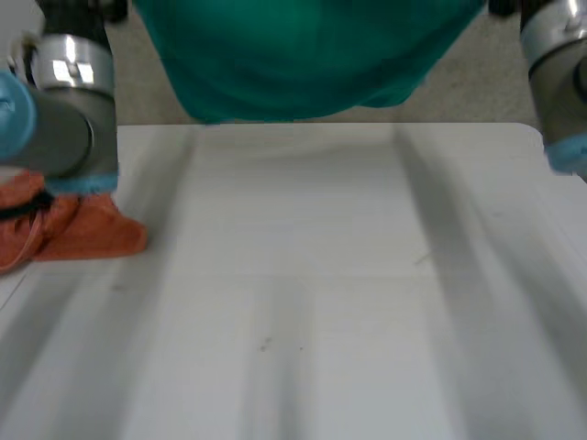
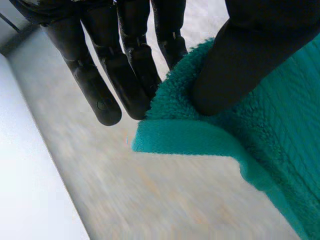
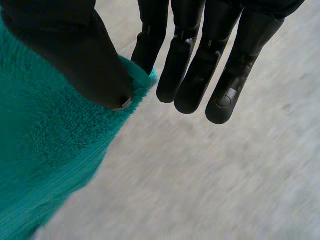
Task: Fold the laundry.
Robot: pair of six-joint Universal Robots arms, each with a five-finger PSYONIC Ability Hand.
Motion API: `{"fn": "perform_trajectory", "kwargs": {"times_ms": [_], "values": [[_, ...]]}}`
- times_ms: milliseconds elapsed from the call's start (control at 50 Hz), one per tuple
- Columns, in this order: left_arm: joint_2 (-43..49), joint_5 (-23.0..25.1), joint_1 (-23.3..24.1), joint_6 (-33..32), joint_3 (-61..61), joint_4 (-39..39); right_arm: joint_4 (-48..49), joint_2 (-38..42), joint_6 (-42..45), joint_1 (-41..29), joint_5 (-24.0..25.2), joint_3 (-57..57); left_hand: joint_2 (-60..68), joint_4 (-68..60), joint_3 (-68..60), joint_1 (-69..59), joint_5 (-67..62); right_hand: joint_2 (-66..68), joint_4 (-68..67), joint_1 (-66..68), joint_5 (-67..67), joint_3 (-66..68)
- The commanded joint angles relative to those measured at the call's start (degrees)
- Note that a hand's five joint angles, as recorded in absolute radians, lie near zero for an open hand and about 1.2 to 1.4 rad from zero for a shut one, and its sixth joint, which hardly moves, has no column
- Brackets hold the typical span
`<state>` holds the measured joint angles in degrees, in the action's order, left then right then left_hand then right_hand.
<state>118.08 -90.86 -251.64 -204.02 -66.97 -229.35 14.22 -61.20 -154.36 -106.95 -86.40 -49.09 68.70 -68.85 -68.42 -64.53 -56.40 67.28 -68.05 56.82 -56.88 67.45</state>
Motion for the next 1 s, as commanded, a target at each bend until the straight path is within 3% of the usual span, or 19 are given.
{"fn": "perform_trajectory", "kwargs": {"times_ms": [20, 160, 320, 380, 400, 420, 460, 560, 660, 860, 1000], "values": [[-1.01, 0.42, -0.25, -1.02, -22.64, 0.48, -1.65, -5.68, 3.88, -0.01, 4.21, -26.82, 11.30, -11.15, -11.58, -15.47, -13.60, 12.73, -11.95, 23.18, -13.12, 12.55], [-1.10, 0.42, 0.19, -6.03, -36.20, 0.57, -6.48, -4.63, 11.87, 0.08, 5.27, -43.61, 11.30, -11.15, -11.58, -15.47, -13.60, 12.73, -11.95, 23.18, -13.12, 12.55], [-4.43, -0.02, 0.10, -17.63, -44.21, 3.81, -6.58, -4.37, 14.26, 0.78, 5.98, -50.05, 11.30, -11.15, -11.58, -15.47, -13.60, 12.73, -11.95, 23.18, -13.12, 12.55], [-7.15, 0.06, -0.07, -19.04, -45.71, 7.85, -6.58, -5.15, 13.91, 1.13, 6.50, -51.10, -1.07, 1.21, 0.79, -3.10, -1.23, 12.73, -11.95, 23.18, -13.12, 12.55], [-8.03, 0.06, -0.07, -19.04, -45.88, 9.08, -6.58, -5.51, 13.91, 1.22, 6.76, -51.28, -7.12, 7.26, 6.84, 2.95, 4.82, 12.73, -11.95, 23.18, -13.12, 12.55], [-9.61, 0.06, -0.16, -19.04, -45.97, 11.70, -6.58, -6.03, 13.91, 1.22, 7.11, -51.45, -23.84, 23.98, 23.56, 19.67, 21.53, 12.73, -11.95, 23.18, -13.12, 12.55], [-11.20, 0.15, -0.16, -19.13, -45.80, 14.61, -6.49, -7.08, 13.82, 1.65, 8.34, -52.24, -33.06, 33.20, 32.78, 28.89, 30.75, 12.73, -11.95, 23.18, -13.12, 12.55], [-14.98, 1.64, -0.34, -18.43, -42.38, 25.51, -6.40, -7.27, 13.82, 2.54, 9.58, -53.04, -34.43, 34.58, 34.16, 30.26, 32.13, 12.73, -11.95, 23.18, -13.12, 12.55], [-15.86, 7.27, -0.78, -12.46, -36.75, 36.59, -6.22, -7.27, 13.82, 2.54, 9.58, -53.13, -34.27, 34.41, 33.99, 30.10, 31.96, 12.73, -11.95, 23.18, -13.12, 12.55], [-9.37, 7.97, -2.36, -4.98, -28.58, 40.91, -6.14, -7.35, 13.82, 2.36, 9.67, -53.92, -35.61, 35.76, 35.33, 31.44, 33.31, 12.73, -11.95, 23.18, -13.12, 12.55], [-2.69, 3.23, -2.36, -4.89, -22.16, 43.54, -5.96, -7.35, 13.91, 2.36, 9.75, -54.36, -34.60, 34.75, 34.33, 30.43, 32.30, 12.73, -11.95, 23.18, -13.12, 12.55]]}}
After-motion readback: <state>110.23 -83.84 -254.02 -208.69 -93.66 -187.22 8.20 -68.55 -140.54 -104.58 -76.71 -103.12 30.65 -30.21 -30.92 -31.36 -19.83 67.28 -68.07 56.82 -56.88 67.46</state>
